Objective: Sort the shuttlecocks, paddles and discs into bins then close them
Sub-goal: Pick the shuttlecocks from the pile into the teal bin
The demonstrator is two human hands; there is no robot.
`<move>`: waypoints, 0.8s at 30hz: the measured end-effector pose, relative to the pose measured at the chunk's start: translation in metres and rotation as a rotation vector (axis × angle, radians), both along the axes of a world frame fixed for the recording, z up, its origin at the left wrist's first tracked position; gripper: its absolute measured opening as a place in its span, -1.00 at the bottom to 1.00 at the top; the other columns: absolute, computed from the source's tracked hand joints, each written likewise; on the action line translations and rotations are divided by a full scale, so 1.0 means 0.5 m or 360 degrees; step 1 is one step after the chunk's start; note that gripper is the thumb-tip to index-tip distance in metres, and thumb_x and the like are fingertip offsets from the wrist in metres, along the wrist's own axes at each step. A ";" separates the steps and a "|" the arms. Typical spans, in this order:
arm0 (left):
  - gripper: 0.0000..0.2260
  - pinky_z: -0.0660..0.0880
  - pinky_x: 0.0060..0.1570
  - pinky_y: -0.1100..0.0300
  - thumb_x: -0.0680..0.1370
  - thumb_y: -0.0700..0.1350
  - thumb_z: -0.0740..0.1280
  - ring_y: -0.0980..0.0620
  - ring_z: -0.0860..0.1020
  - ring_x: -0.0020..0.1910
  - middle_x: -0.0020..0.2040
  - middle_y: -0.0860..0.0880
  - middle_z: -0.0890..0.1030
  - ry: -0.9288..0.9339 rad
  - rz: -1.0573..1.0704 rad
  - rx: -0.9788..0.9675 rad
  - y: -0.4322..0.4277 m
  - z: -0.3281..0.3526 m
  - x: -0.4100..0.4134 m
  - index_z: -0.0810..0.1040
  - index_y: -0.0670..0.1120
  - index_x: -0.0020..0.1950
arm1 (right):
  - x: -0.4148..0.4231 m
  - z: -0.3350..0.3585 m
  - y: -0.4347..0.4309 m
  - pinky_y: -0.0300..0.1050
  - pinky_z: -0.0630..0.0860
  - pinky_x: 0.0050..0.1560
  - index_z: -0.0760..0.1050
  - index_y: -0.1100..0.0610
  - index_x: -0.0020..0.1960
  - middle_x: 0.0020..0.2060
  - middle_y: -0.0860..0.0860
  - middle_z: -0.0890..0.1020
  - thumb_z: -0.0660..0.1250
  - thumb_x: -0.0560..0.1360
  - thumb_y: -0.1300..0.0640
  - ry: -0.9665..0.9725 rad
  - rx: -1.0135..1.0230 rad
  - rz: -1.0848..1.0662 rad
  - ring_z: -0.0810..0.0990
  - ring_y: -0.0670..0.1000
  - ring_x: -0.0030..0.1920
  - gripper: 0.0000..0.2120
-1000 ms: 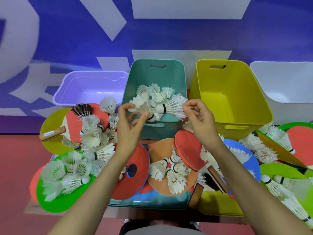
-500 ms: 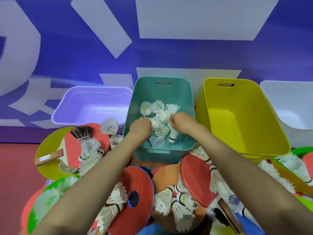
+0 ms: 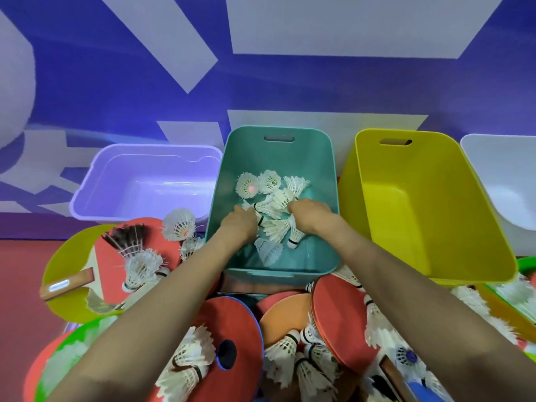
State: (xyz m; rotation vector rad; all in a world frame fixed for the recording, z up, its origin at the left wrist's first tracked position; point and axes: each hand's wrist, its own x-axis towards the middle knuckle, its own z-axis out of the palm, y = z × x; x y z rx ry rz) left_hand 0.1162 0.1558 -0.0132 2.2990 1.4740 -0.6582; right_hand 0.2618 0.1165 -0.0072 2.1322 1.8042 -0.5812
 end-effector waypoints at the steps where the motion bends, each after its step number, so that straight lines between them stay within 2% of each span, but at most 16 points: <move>1: -0.60 0.43 0.15 0.00 0.54 -0.27 0.20 -0.24 0.45 0.21 0.30 -0.27 0.32 -0.0035 -0.0013 0.0019 -0.002 0.005 -0.003 0.24 -0.20 0.37 | 0.001 0.005 -0.002 -0.06 0.43 -0.02 0.37 0.13 0.32 0.22 0.13 0.49 0.12 0.50 0.36 0.0022 0.0028 -0.0009 0.52 0.17 0.16 -0.58; 5: -0.62 0.44 0.09 -0.01 0.53 -0.21 0.25 -0.24 0.50 0.15 0.26 -0.21 0.41 -0.0318 -0.0018 0.0186 -0.026 0.045 -0.027 0.34 -0.17 0.34 | -0.002 0.026 -0.020 -0.03 0.43 -0.02 0.37 0.11 0.31 0.21 0.12 0.47 0.22 0.52 0.24 0.0140 0.0183 -0.0038 0.49 0.16 0.17 -0.64; 10: -0.65 0.37 0.18 0.08 0.54 -0.09 0.30 -0.10 0.42 0.25 0.28 -0.08 0.44 -0.0845 -0.0008 0.0431 -0.095 0.086 -0.103 0.41 -0.08 0.32 | -0.026 0.062 -0.073 0.02 0.41 0.18 0.33 0.07 0.35 0.28 0.08 0.43 0.24 0.55 0.07 0.0311 0.0395 -0.0008 0.41 0.12 0.26 -0.62; 15: -0.77 0.29 0.20 0.20 0.50 -0.18 0.35 -0.07 0.45 0.16 0.15 -0.04 0.53 -0.1273 0.0020 0.0714 -0.163 0.074 -0.204 0.54 -0.09 0.16 | -0.078 0.087 -0.116 0.02 0.32 0.29 0.33 0.07 0.37 0.30 0.07 0.42 0.21 0.57 0.07 0.0412 0.0570 0.0012 0.35 0.12 0.30 -0.62; 18: -0.77 0.27 0.17 0.22 0.48 -0.15 0.26 -0.07 0.46 0.13 0.12 -0.05 0.54 -0.1374 0.0232 0.0886 -0.181 0.065 -0.266 0.56 -0.10 0.11 | -0.127 0.101 -0.126 -0.03 0.28 0.31 0.35 0.08 0.36 0.29 0.05 0.43 0.22 0.57 0.08 0.0512 0.0758 0.0087 0.34 0.10 0.30 -0.63; 21: -0.76 0.29 0.17 0.16 0.46 -0.15 0.24 -0.10 0.46 0.12 0.11 -0.07 0.53 -0.1330 0.0393 0.0991 -0.185 0.052 -0.328 0.57 -0.11 0.09 | -0.185 0.115 -0.121 -0.11 0.23 0.29 0.40 0.12 0.33 0.24 0.06 0.47 0.25 0.55 0.12 0.0631 0.0943 0.0226 0.35 0.09 0.28 -0.65; 24: -0.75 0.30 0.14 0.12 0.43 -0.17 0.25 -0.14 0.46 0.10 0.09 -0.09 0.54 -0.1299 0.0510 0.1040 -0.181 0.042 -0.381 0.58 -0.13 0.07 | -0.246 0.118 -0.102 -0.15 0.21 0.28 0.42 0.14 0.31 0.21 0.06 0.49 0.25 0.55 0.14 0.0663 0.0981 0.0394 0.36 0.08 0.27 -0.66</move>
